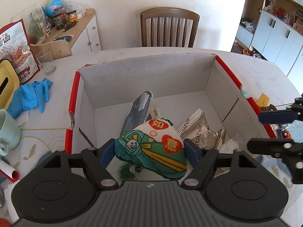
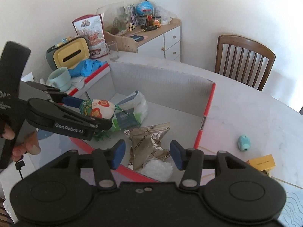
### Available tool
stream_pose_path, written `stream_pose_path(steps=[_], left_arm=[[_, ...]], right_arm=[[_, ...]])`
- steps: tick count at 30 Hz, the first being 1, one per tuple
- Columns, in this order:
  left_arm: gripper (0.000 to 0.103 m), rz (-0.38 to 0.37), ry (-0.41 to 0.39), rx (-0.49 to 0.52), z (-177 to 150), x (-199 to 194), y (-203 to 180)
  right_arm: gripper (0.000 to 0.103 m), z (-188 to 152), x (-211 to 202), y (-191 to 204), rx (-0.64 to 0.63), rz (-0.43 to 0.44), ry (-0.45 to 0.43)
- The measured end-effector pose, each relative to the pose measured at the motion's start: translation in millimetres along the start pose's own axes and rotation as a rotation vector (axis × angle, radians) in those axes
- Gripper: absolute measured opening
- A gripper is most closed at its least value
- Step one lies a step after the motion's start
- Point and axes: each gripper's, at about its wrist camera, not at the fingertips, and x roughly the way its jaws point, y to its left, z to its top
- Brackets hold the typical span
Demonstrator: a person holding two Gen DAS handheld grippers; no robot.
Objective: Organize objects
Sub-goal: 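Release the fabric pouch with the left tool while the right tool releases the granule bag, then move both tools back toward the hair tie and red keychain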
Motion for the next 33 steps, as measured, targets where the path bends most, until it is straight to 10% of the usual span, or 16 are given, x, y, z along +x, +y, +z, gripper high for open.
stream_pose_path(steps=[20, 33], left_arm=[[0.088, -0.037, -0.067, -0.008, -2.8, -34.8, -38.1], [0.101, -0.124, -0.138, 0.006, 3.1, -59.0, -100.2]], right_arm=[[0.065, -26.5, -77.4, -29.8, 0.044, 0.012, -0.079], [0.091, -75.9, -130.8, -85.2, 0.128, -0.061, -0.101]])
